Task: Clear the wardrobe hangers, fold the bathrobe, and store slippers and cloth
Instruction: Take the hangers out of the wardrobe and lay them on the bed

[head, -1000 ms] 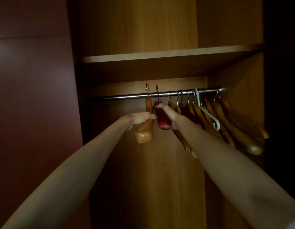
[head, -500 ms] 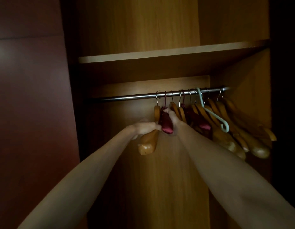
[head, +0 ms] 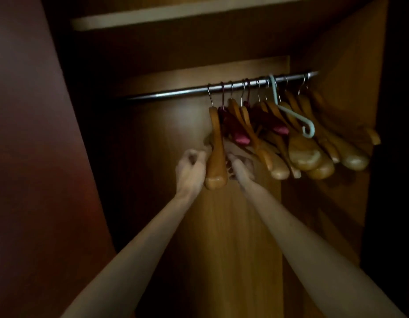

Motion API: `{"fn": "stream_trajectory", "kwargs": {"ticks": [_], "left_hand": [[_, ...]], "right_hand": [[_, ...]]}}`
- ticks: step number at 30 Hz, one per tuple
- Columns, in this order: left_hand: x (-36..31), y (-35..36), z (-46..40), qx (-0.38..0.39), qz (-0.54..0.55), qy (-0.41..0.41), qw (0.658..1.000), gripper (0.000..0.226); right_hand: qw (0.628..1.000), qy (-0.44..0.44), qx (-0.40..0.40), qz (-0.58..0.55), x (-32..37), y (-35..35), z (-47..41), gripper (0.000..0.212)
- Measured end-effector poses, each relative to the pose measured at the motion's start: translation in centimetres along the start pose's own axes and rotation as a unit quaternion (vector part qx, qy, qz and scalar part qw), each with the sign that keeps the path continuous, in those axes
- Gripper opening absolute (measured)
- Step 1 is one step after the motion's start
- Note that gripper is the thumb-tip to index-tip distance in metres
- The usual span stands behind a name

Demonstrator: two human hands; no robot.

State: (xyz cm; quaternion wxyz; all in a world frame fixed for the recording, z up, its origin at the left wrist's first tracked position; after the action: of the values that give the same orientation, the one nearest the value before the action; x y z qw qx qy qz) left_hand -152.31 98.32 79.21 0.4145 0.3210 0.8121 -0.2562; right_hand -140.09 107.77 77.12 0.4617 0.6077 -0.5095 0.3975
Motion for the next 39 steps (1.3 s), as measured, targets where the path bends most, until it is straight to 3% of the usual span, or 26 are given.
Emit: {"fn": "stream_trajectory", "kwargs": {"ticks": [4,8,11,14,18,21,24,29,35,39], "left_hand": [[7.9,2.3,6.0,0.064,-0.01,-0.08,0.995,0.028],[15.3,5.9,11.7,0.24,-0.073,-0.177,0.952,0.021],[20.8,8.4,16.7,0.379,-0.151,-0.241,0.88,0.012],[26.4,10.4,22.0,0.469,-0.199,-0.288,0.811,0.014],[32.3,12.5,29.5,0.578,-0.234,-0.333,0.708,0.023],[35.4,12.9,34.9,0.658,-0.249,-0.343,0.623,0.022],[37.9,12.9,39.4,0.711,-0.254,-0.331,0.566,0.013],[40.2,13.2,45.9,0.793,-0.276,-0.234,0.491,0.013],[39.3,13.2,53.9,0.874,-0.331,-0.081,0.346,0.014],[36.0,11.8,60.7,0.902,-0.352,0.032,0.246,0.013]], "right_hand": [[0.996,0.022,-0.001,0.083,-7.7,-3.2,4.0,0.031],[0.977,0.093,0.042,0.186,-17.1,-7.3,7.7,0.035],[0.951,0.165,0.045,0.259,-24.1,-11.5,11.9,0.031],[0.928,0.233,0.013,0.291,-29.5,-15.1,16.2,0.039],[0.866,0.379,-0.023,0.327,-37.7,-21.2,23.4,0.03],[0.816,0.474,-0.06,0.326,-41.5,-23.9,30.8,0.038],[0.78,0.546,-0.16,0.261,-42.2,-24.1,38.0,0.049],[0.715,0.601,-0.308,0.182,-43.9,-23.4,49.3,0.056],[0.631,0.6,-0.486,0.074,-42.6,-20.2,60.7,0.049],[0.553,0.585,-0.593,0.006,-41.1,-17.2,69.2,0.052]]}}
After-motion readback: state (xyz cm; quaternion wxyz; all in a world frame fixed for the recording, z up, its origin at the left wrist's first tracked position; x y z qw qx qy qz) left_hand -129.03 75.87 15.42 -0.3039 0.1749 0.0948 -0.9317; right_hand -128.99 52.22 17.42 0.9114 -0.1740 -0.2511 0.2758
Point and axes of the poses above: each hand's wrist, its own z-axis away from the middle knuckle, its own y-axis out of the palm, x = y × z, the point moved 3 cm from there along -z, towards the middle knuckle, and after that the axes turned 2 degrees about -x, right-handed, at the moved point
